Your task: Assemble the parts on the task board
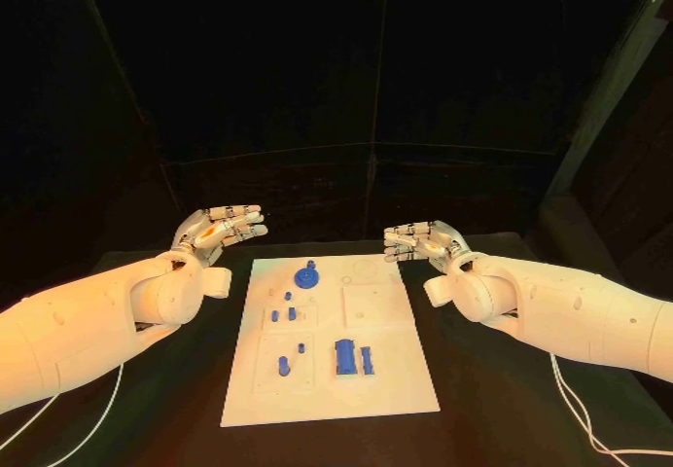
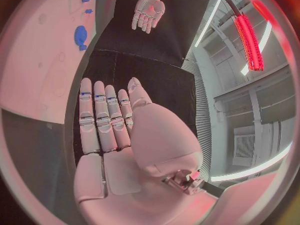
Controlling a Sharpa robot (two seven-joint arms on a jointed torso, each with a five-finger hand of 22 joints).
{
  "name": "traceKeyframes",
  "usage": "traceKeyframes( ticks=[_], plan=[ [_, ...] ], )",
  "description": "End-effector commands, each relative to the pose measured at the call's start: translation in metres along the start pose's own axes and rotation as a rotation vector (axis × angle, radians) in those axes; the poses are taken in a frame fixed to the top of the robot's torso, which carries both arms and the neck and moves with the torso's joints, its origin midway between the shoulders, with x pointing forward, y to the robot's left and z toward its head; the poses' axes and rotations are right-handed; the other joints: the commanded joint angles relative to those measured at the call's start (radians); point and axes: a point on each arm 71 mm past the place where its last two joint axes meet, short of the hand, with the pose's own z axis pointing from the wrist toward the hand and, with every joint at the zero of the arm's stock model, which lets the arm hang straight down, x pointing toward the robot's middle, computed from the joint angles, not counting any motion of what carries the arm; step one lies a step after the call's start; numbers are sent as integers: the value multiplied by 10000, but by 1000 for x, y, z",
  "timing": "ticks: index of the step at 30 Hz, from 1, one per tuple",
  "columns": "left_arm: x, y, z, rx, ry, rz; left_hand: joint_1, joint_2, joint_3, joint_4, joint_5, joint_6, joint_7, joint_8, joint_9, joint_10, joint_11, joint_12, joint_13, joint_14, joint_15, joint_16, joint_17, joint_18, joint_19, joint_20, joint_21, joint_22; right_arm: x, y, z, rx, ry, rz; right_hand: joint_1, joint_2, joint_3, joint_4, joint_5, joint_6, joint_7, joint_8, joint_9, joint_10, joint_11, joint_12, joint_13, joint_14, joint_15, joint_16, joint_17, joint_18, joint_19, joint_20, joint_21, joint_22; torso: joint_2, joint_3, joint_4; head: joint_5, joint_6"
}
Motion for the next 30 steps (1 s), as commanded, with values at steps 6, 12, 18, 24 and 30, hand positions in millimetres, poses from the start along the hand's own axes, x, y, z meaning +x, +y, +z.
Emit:
traceKeyframes(
  ticks=[6,12,18,24,30],
  plan=[
    [0,2,2,56,-189,-66,-4439,720,-1574,783,-549,-3401,-656,-479,-673,-3594,-482,-605,-630,-3369,-386,-1235,-524,-507,-2653,-819,-620,-1421,3,1,4,-213,-30,161,-5153,-331,566,-65,-502,-3297,-594,-991,-672,-3708,-515,-1020,-715,-3445,-1015,-502,-675,-514,-3206,-769,-954,-972,-54,37,30,76,113],
    [12,7,-6,49,-445,145,-6315,720,-2232,783,-549,-4830,-931,-1211,-673,-5131,-711,-1416,-630,-4830,-1276,-1601,-1252,-661,-3804,-1192,-827,-1914,14,6,-3,-458,-388,274,-7238,-1163,792,-65,-713,-4737,-848,-991,-672,-5317,-1393,-1020,-715,-5128,-1015,-1234,-1408,-685,-4755,-1053,-1313,-972,-143,159,-13,474,398],
    [33,13,-22,100,-926,556,-7724,720,-2725,783,-549,-5912,-1146,-1211,-673,-6292,-1506,-1416,-630,-5935,-1276,-1872,-1252,-842,-4674,-1476,-1532,-2287,34,16,-17,-860,-1068,446,-8865,-1163,1571,-65,-1430,-5866,-1057,-991,-672,-6569,-1393,-1020,-715,-6444,-1015,-1234,-1408,-851,-5964,-1278,-1588,-972,-207,248,-44,763,605],
    [57,16,-43,263,-1490,1036,-8850,720,-3123,783,-549,-6777,-1910,-1211,-673,-7223,-1506,-1416,-630,-6813,-1276,-2087,-1252,-988,-5368,-1701,-1532,-2584,54,27,-35,-1186,-1753,552,-10135,-1163,1571,-65,-1430,-6743,-1785,-991,-672,-7555,-1393,-1020,-715,-7472,-1015,-1234,-1408,-1010,-6902,-2074,-1806,-972,-210,252,-45,776,614],
    [70,15,-56,397,-1806,1292,-9758,720,-3436,783,-549,-7472,-1910,-1211,-673,-7967,-1506,-1416,-630,-7520,-1276,-2843,-1252,-1688,-5920,-2499,-1532,-2821,63,33,-44,-1311,-2067,575,-11154,-1163,1571,-65,-1430,-7448,-1785,-991,-672,-8340,-1393,-1020,-715,-8292,-1015,-1234,-1408,-1712,-7660,-2074,-2581,-972,-210,252,-45,776,614]
  ],
)
